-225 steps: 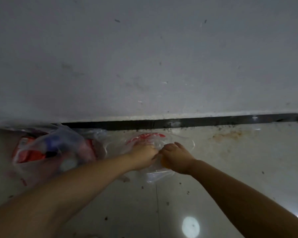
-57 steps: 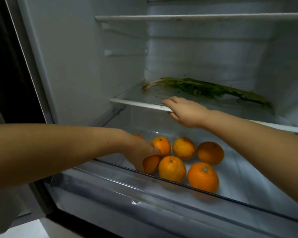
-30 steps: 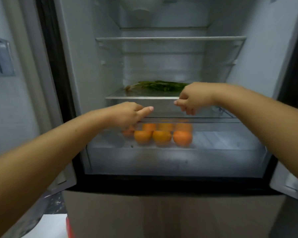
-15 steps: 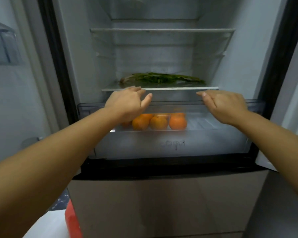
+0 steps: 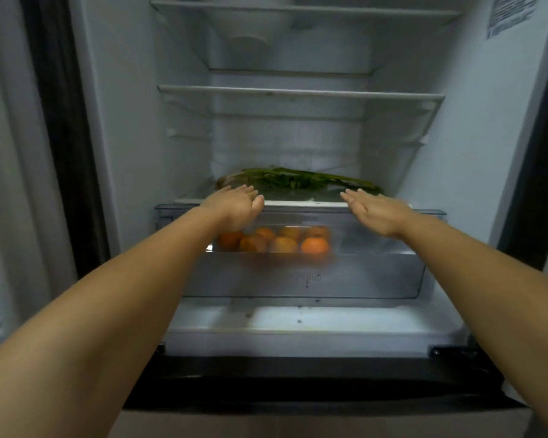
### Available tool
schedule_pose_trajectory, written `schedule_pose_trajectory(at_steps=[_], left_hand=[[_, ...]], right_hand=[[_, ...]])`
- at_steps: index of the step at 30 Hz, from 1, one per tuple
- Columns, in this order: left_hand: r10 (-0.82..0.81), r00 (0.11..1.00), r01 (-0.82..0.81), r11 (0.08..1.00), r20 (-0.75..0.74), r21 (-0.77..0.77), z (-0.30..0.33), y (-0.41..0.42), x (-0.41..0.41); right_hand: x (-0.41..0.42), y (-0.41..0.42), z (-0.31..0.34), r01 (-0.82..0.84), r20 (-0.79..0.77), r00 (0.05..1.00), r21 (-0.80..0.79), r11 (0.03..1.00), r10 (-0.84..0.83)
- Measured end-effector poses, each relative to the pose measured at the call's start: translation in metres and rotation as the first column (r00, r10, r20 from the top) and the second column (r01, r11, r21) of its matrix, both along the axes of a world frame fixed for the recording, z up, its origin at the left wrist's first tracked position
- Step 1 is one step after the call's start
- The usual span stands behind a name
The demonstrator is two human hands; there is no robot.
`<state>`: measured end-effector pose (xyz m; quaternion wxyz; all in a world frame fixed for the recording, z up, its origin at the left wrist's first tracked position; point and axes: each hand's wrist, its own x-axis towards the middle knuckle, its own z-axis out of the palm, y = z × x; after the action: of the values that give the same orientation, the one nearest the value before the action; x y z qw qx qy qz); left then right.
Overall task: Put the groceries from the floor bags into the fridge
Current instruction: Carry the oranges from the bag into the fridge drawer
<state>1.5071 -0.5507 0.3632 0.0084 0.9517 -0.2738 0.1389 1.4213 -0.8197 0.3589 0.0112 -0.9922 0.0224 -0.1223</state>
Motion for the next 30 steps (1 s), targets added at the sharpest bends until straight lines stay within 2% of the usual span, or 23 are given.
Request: schedule_pose_trajectory(at_steps=[7,15,17,19,23,27,30], left_hand=[[-0.013,0.998,0.012,1.0,-0.06,-0.014,-0.007,-0.014,0.043],[-0.002,0.997,0.016,0.983,0.074,-0.181,-0.024,-0.014,0.06],[0.019,0.983,0.028,0.968,0.184,-0.249,-0.027,-0.015,0.053],[0.061,0.952,0.028,0.958,0.3,-0.284,-0.034,-0.015,0.042],[0.136,0.93,0.03,0.899,0.342,-0.438,-0.055,-0.003,0.004],[0.145,0.953,0.06,0.77,0.266,-0.636,-0.062,0.03,-0.04],[0.08,0.955,0.127,0.762,0.287,-0.635,-0.071,0.054,-0.083]], right_hand=[[0.052,-0.012,-0.009,-0.029,-0.011,1.0,-0.031,0.999,0.029],[0.067,-0.02,-0.02,-0.047,0.112,0.992,-0.05,0.998,0.053],[0.062,-0.016,-0.024,-0.084,0.247,0.965,-0.02,0.996,0.086],[0.057,-0.011,-0.028,-0.112,0.441,0.891,-0.015,0.994,0.107],[0.047,0.016,-0.037,-0.143,0.583,0.793,-0.1,0.985,0.175],[0.028,0.07,-0.04,-0.283,0.532,0.758,-0.253,0.925,0.378],[0.006,0.113,-0.05,-0.371,0.442,0.74,-0.36,0.856,0.507]])
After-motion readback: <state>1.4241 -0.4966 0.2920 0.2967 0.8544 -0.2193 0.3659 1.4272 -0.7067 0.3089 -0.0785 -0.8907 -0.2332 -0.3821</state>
